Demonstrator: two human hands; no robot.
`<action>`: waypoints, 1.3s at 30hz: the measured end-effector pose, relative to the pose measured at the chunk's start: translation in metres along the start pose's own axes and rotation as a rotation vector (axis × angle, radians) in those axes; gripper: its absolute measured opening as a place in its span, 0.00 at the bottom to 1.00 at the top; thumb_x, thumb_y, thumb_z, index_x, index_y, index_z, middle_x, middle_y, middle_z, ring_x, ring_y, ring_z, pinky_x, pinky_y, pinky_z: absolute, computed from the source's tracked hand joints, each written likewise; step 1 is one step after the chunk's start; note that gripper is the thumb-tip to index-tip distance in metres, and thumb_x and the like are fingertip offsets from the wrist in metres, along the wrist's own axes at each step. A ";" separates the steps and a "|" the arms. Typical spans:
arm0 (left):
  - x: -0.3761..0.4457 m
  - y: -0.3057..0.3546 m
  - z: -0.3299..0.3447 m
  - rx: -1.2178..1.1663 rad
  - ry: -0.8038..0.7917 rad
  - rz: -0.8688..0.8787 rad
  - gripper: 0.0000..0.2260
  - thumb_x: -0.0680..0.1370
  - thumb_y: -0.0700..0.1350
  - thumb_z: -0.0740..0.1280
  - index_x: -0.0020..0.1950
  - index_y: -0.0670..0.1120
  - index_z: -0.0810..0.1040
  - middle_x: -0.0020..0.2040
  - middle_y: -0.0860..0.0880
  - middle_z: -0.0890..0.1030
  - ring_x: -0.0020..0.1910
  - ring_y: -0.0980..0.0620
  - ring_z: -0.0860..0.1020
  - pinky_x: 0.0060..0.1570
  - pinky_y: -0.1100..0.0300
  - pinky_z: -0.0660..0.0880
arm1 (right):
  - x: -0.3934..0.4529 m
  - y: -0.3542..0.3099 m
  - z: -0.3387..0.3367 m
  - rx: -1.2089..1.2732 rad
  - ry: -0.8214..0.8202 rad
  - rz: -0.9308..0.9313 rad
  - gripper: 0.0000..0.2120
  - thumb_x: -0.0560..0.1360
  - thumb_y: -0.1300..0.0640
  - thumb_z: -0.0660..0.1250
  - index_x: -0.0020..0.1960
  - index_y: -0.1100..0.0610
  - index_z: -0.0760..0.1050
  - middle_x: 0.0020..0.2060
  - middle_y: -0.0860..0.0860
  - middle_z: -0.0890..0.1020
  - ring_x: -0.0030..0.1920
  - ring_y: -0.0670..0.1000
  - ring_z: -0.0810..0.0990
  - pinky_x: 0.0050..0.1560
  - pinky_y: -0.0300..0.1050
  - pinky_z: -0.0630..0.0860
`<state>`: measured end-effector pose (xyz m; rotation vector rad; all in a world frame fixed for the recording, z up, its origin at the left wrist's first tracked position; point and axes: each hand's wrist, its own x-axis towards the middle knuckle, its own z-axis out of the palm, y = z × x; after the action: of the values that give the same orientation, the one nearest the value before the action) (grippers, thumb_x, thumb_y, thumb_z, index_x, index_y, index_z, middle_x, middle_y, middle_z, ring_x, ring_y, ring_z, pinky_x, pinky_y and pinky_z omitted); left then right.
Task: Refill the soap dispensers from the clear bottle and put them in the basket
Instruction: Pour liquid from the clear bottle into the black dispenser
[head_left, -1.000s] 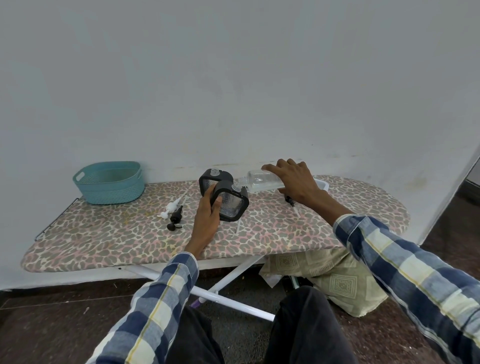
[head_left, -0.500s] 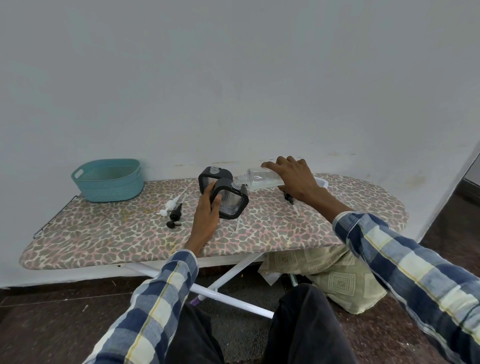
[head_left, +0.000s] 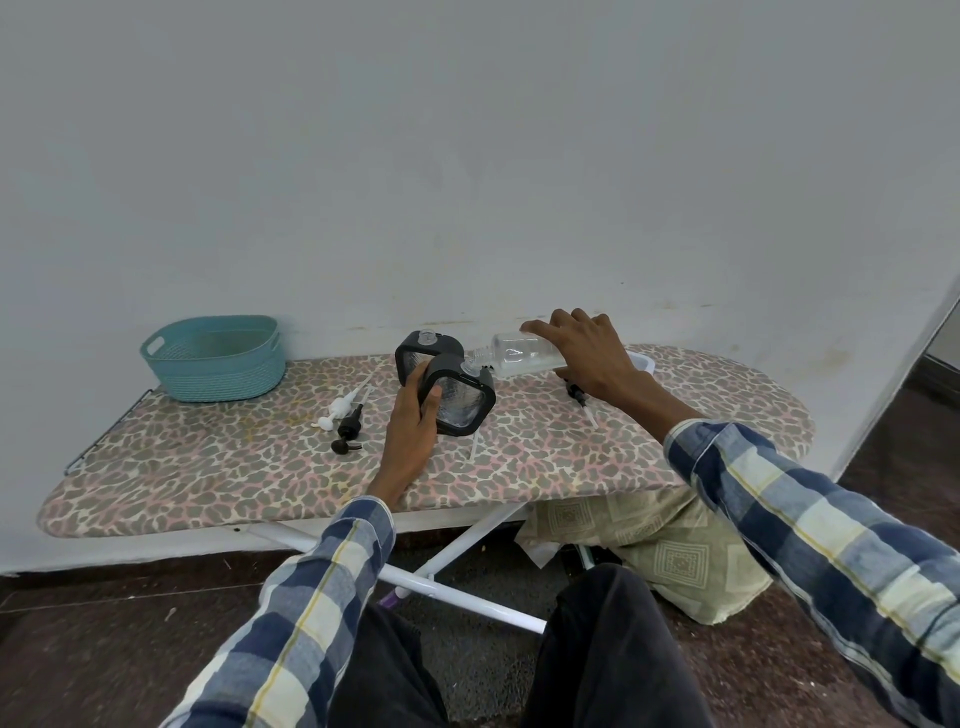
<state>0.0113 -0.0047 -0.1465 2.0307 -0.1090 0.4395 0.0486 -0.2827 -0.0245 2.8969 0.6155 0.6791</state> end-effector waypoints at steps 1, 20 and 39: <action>0.000 0.000 0.000 -0.002 -0.001 -0.001 0.25 0.88 0.61 0.55 0.86 0.60 0.59 0.84 0.52 0.65 0.81 0.49 0.67 0.72 0.56 0.66 | 0.000 0.000 0.000 -0.003 0.003 0.000 0.39 0.74 0.56 0.80 0.79 0.43 0.65 0.64 0.53 0.77 0.62 0.58 0.77 0.58 0.59 0.74; 0.000 -0.001 0.000 -0.015 -0.005 0.001 0.26 0.88 0.62 0.55 0.86 0.60 0.59 0.85 0.53 0.64 0.82 0.50 0.66 0.74 0.56 0.66 | 0.001 0.000 0.001 -0.004 0.001 0.005 0.40 0.74 0.55 0.80 0.79 0.43 0.65 0.65 0.53 0.77 0.62 0.58 0.77 0.60 0.59 0.74; 0.000 -0.001 0.000 -0.014 -0.006 0.005 0.26 0.88 0.60 0.56 0.86 0.58 0.59 0.84 0.51 0.66 0.80 0.49 0.68 0.71 0.59 0.67 | 0.000 0.000 0.000 0.009 0.010 0.000 0.39 0.74 0.56 0.79 0.79 0.43 0.66 0.64 0.53 0.77 0.63 0.58 0.77 0.61 0.59 0.72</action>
<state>0.0111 -0.0042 -0.1475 2.0187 -0.1201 0.4343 0.0486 -0.2821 -0.0242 2.9036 0.6205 0.6926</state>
